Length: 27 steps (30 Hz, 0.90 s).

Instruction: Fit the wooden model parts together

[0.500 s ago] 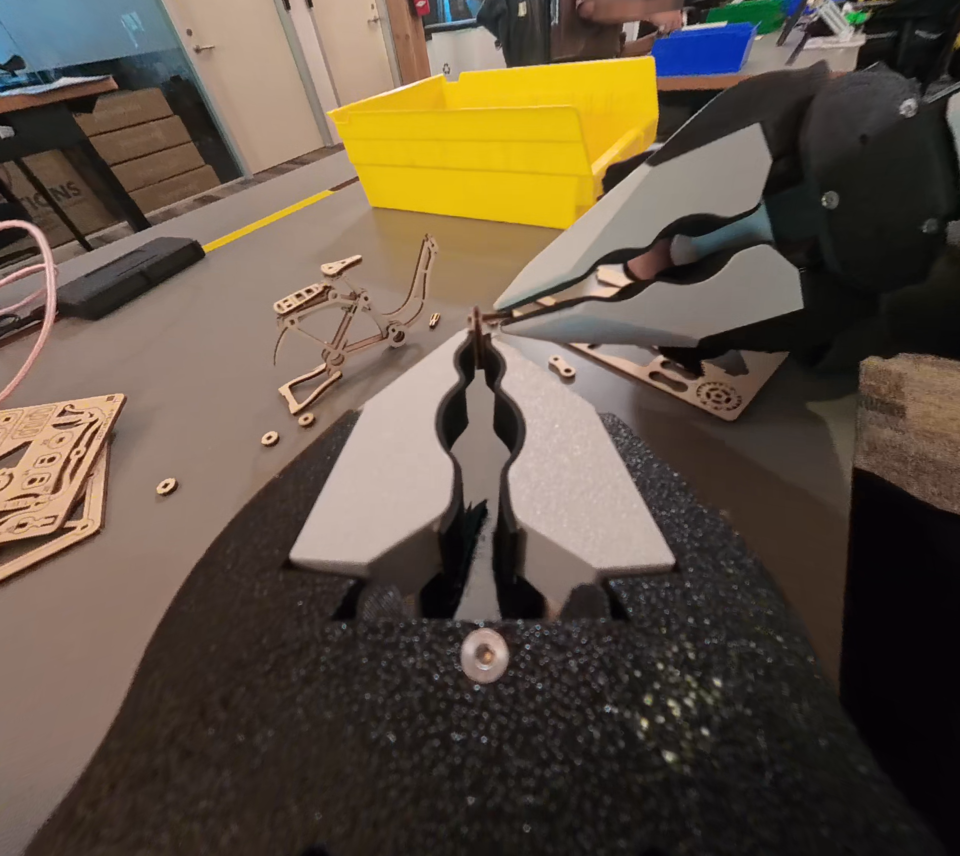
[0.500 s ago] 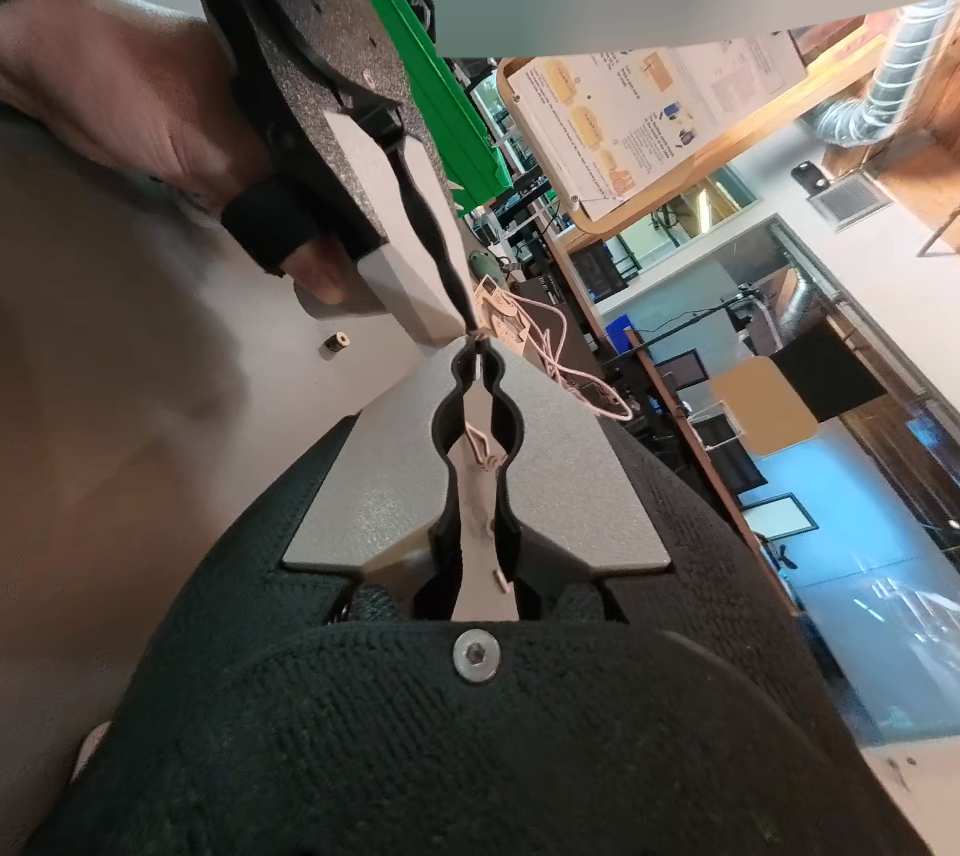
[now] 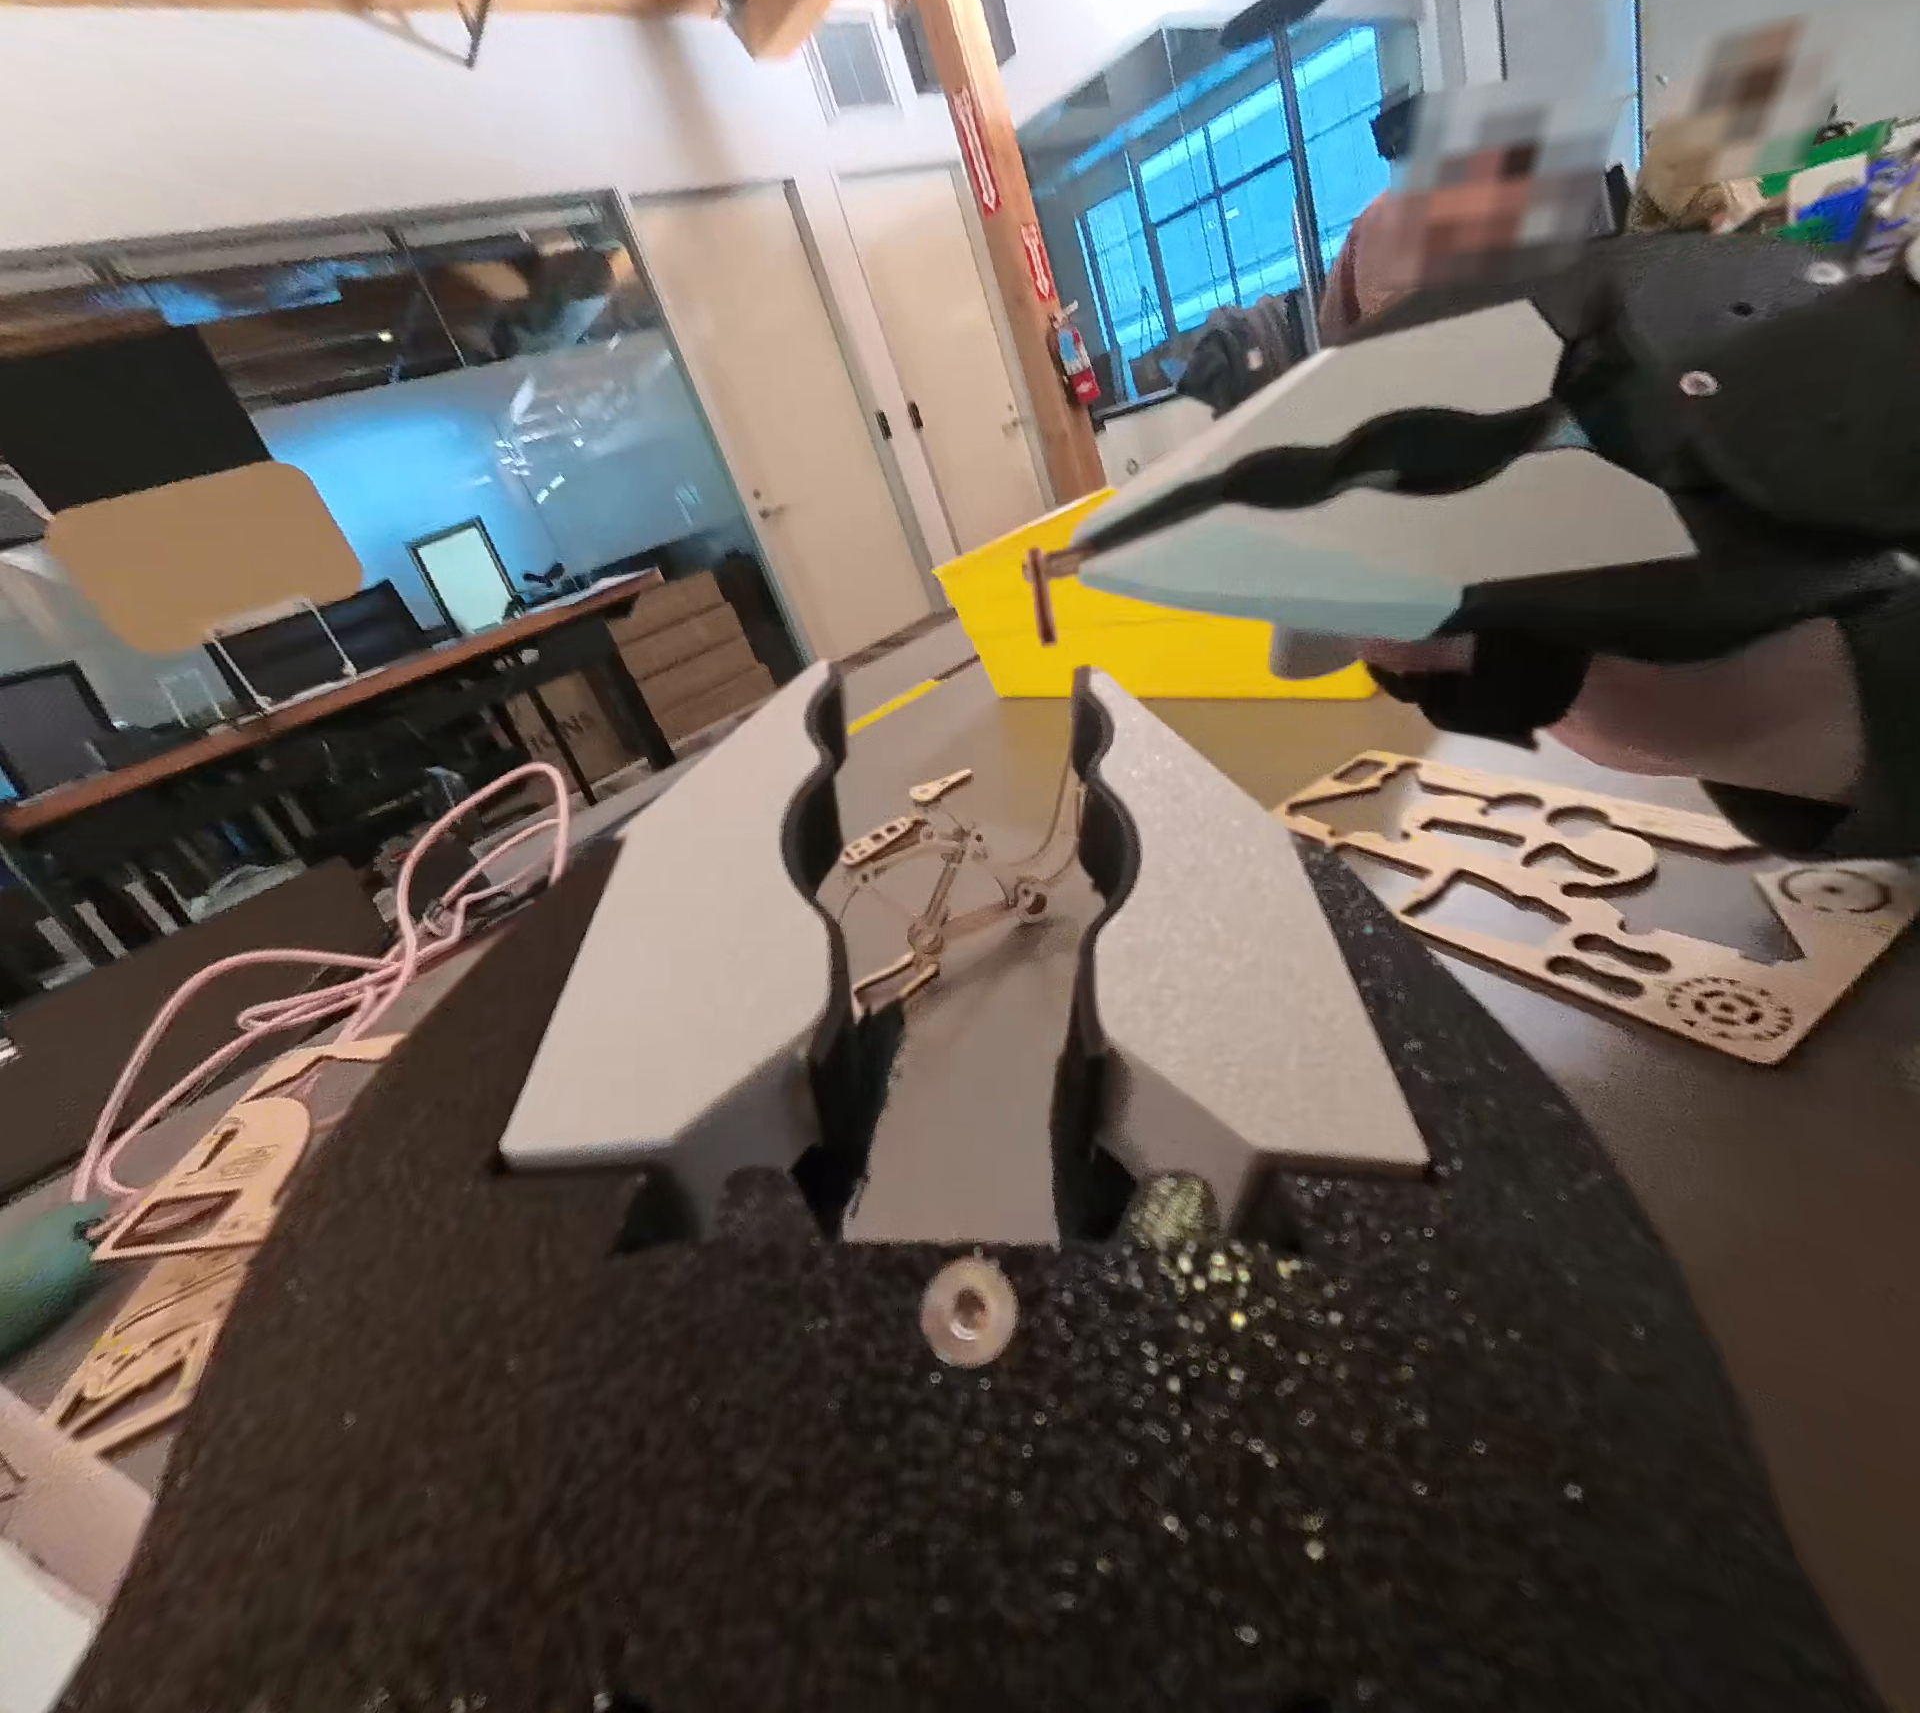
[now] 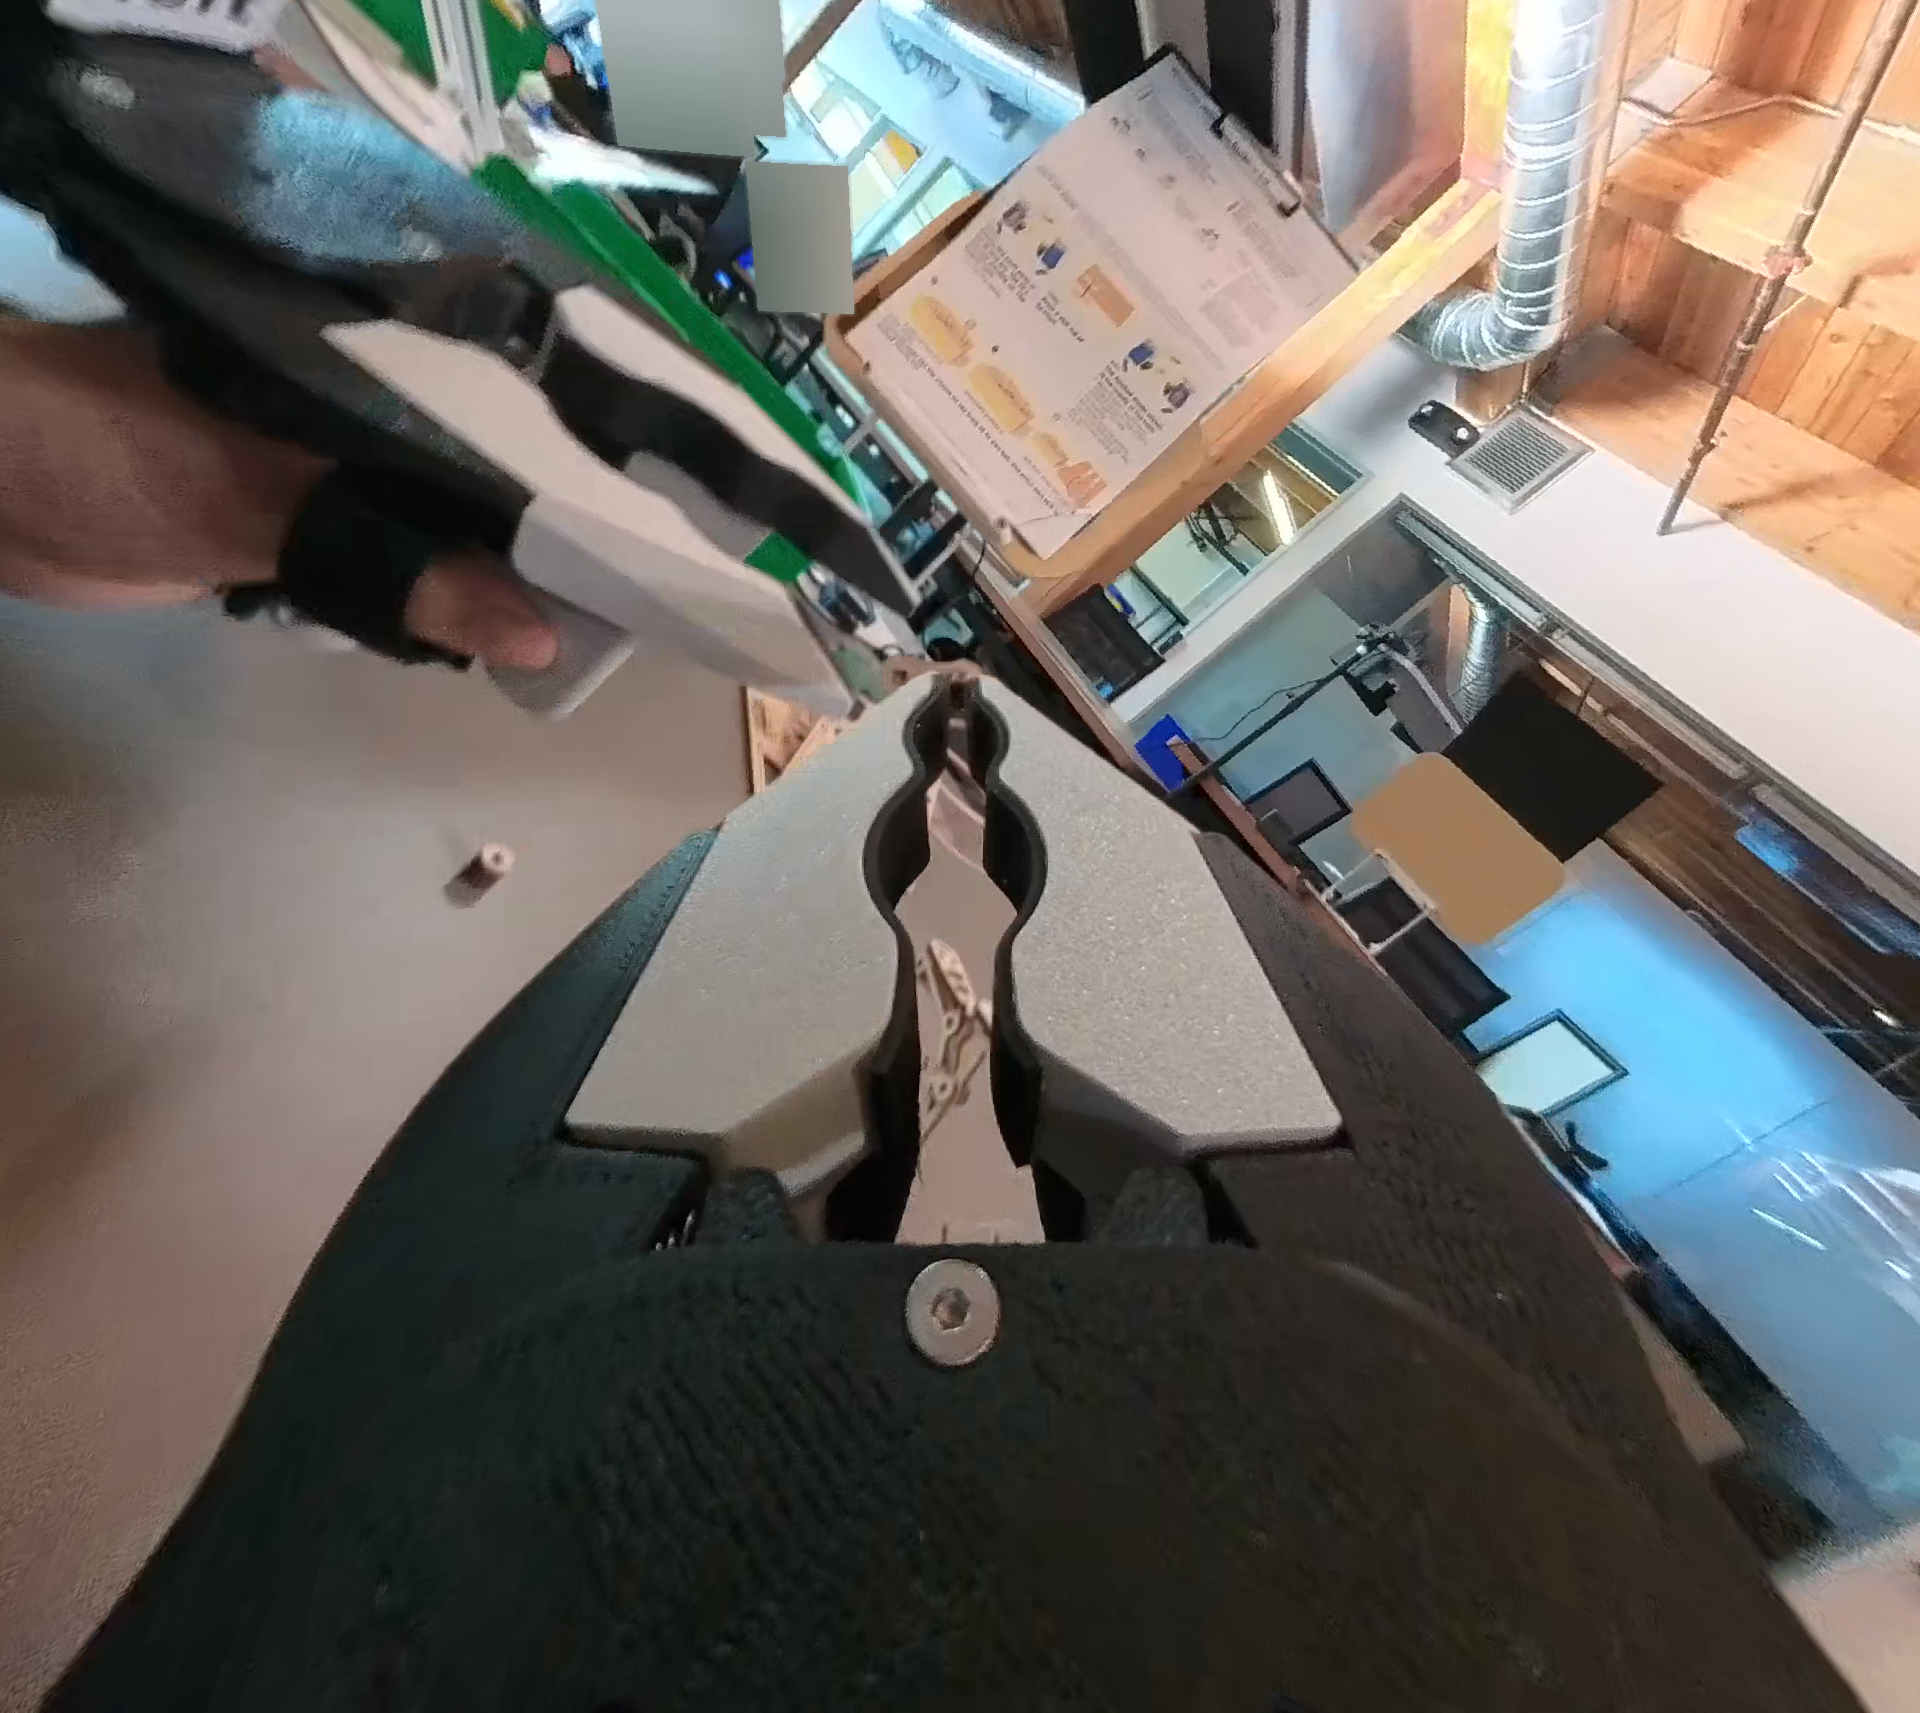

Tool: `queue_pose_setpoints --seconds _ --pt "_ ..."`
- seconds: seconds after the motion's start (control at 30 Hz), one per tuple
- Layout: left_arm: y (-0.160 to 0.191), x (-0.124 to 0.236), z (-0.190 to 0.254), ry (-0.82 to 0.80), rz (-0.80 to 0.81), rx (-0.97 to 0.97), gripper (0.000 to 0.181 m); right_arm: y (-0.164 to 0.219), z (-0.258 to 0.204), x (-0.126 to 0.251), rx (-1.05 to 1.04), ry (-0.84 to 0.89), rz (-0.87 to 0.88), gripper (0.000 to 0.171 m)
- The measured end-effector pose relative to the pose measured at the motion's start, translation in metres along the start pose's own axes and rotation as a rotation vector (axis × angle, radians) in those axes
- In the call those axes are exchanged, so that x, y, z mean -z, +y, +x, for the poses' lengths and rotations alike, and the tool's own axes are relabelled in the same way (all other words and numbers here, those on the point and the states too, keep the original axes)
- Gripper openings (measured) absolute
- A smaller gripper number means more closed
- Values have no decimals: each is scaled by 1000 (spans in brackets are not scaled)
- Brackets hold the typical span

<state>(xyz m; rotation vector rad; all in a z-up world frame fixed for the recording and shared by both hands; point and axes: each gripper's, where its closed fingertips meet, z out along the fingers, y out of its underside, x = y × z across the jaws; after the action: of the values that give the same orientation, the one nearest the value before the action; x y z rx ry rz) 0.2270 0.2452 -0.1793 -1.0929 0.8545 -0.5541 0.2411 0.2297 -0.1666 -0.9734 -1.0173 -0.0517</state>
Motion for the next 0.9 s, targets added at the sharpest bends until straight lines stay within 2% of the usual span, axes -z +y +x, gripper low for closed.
queue_pose_setpoints --seconds 0.03,0.17,0.27,0.37,0.53,0.9 --pt "0 1 -2 -5 8 8 41 -3 6 -4 -11 7 14 0" --pt "8 13 -6 15 -3 76 39 -15 27 -31 -59 55 60 0" --pt "7 23 -13 12 18 120 37 -12 48 -56 -103 178 58 1" --pt "4 27 -15 20 42 132 37 -2 58 -73 -232 277 85 1" --pt "7 24 5 130 19 147 32 20 44 -80 -363 249 95 0" --pt "14 22 15 226 -18 261 23 21 15 -84 -294 184 86 1"
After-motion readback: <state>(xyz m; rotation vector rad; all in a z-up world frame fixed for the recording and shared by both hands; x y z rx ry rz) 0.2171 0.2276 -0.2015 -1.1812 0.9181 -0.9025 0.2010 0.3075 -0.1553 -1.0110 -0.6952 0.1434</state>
